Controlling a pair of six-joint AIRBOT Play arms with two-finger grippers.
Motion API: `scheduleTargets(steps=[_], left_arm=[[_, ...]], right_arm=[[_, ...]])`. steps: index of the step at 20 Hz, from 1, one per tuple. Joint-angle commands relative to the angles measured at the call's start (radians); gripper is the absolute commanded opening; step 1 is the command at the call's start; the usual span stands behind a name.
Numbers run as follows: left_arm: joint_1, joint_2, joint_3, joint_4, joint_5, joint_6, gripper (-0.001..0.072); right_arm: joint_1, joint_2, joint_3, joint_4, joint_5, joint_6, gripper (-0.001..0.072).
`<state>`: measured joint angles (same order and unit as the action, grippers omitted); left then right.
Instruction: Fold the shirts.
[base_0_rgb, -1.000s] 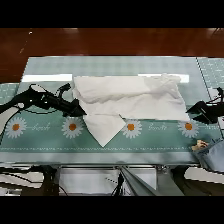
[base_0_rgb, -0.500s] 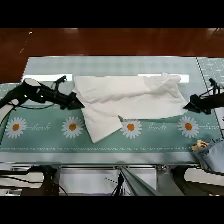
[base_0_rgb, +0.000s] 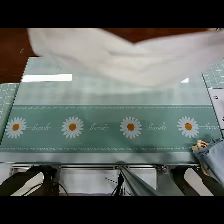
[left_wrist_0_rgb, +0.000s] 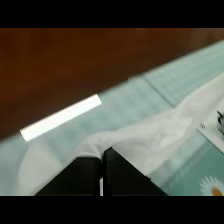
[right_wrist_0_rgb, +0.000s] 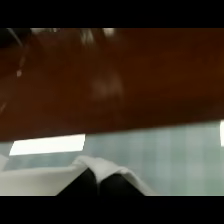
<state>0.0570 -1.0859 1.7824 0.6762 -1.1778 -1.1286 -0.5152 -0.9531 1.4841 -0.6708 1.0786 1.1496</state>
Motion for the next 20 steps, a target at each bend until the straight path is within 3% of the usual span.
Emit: scheduleTargets(steps=[1, 4, 7, 15, 17, 19, 20], left_arm=[[0.001, 0.155, 0.286, 0.156, 0.15, -0.002, 0.0023], [0.001, 0.275, 0.32, 0.32, 0.127, -0.105, 0.0023], [0.001, 0.374, 0.32, 0.452, -0.017, -0.195, 0.0022], [0.001, 0.444, 0.32, 0.512, -0.424, -0.324, 0.0022], [0.001, 0.431, 0.319, 0.539, -0.475, -0.328, 0.0022], [0.001, 0.398, 0.303, 0.552, -0.575, -0.389, 0.0022], [0.001, 0.38, 0.277, 0.552, -0.629, -0.408, 0.0022]], right_arm=[[0.002, 0.141, 0.203, -0.023, -0.106, 0.077, 0.003], [0.002, 0.213, 0.35, -0.235, -0.053, 0.234, 0.003], [0.002, 0.29, 0.418, -0.383, 0.041, 0.336, 0.003], [0.004, 0.357, 0.454, -0.517, 0.45, 0.332, 0.0029], [0.032, 0.337, 0.454, -0.552, 0.547, 0.331, 0.0029], [0.074, 0.28, 0.454, -0.592, 0.719, 0.333, 0.0028], [0.112, 0.252, 0.444, -0.604, 0.732, 0.339, 0.0028]])
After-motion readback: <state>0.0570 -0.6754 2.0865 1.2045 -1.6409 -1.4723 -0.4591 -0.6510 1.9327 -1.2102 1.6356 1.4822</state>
